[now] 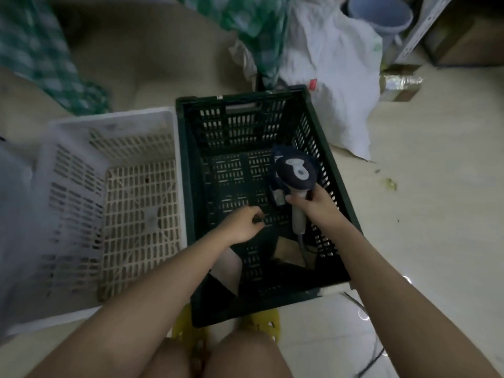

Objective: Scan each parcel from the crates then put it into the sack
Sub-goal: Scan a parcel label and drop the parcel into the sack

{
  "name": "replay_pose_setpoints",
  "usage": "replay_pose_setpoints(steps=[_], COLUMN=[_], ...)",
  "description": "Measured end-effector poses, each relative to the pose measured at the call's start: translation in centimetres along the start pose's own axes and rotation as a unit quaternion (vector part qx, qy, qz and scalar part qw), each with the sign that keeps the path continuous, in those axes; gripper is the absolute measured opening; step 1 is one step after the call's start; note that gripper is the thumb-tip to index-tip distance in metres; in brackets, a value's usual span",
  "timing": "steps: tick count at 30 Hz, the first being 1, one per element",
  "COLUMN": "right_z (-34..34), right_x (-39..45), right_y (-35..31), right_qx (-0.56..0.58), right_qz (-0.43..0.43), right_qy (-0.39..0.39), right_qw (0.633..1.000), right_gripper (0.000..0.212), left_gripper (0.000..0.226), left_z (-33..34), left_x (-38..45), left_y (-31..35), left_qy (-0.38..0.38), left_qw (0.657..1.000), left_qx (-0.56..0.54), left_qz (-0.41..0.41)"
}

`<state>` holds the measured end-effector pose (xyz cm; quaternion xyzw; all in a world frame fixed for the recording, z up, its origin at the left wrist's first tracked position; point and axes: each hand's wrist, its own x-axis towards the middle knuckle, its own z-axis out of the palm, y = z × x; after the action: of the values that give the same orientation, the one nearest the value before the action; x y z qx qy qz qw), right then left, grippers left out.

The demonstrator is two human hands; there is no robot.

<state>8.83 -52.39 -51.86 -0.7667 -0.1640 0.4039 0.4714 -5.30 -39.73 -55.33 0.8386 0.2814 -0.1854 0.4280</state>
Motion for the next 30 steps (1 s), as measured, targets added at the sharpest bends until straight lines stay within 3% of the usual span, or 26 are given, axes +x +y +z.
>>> replay_pose_setpoints(steps=[3, 7, 14, 19, 24, 27, 30], right_z=[-0.5, -1.0, -1.6, -1.8, -1.6, -1.1, -0.1], right_x=[1.0, 1.4, 1.9, 2.3, 1.8, 1.1, -0.1], right_y=[1.2, 2.9, 4.5, 4.8, 4.9, 4.2, 2.9], right_qx=[-0.044, -0.092, -0.08, -0.066, -0.054, -0.041, -0.037], right_qz=[-0.009, -0.035, -0.051, -0.05, -0.049, -0.064, -0.097], right_qy=[-0.015, -0.024, 0.005, 0.02, 0.031, 0.053, 0.091], right_qw=[0.999, 0.995, 0.995, 0.996, 0.997, 0.996, 0.991], right_gripper=[0.042, 0.036, 0.03, 0.028, 0.027, 0.023, 0.024], left_gripper=[0.038, 0.065, 0.104, 0.085, 0.08, 0.068, 0.072], left_z=[2.3, 5.9, 12.3, 12.7, 11.5, 8.2, 3.0], left_x=[2.9, 5.3, 6.8, 7.9, 7.5, 6.1, 3.2], left_y=[-0.2, -0.5, -1.2, -1.4, -2.2, -2.0, -1.0], left_qy=[-0.052, -0.122, -0.171, -0.157, -0.118, -0.071, -0.026], left_qw=[0.999, 0.992, 0.976, 0.98, 0.983, 0.989, 0.995], left_qx=[0.009, -0.003, 0.134, 0.12, 0.141, 0.127, 0.09], left_qz=[-0.004, 0.025, 0.031, 0.034, 0.024, 0.021, 0.034])
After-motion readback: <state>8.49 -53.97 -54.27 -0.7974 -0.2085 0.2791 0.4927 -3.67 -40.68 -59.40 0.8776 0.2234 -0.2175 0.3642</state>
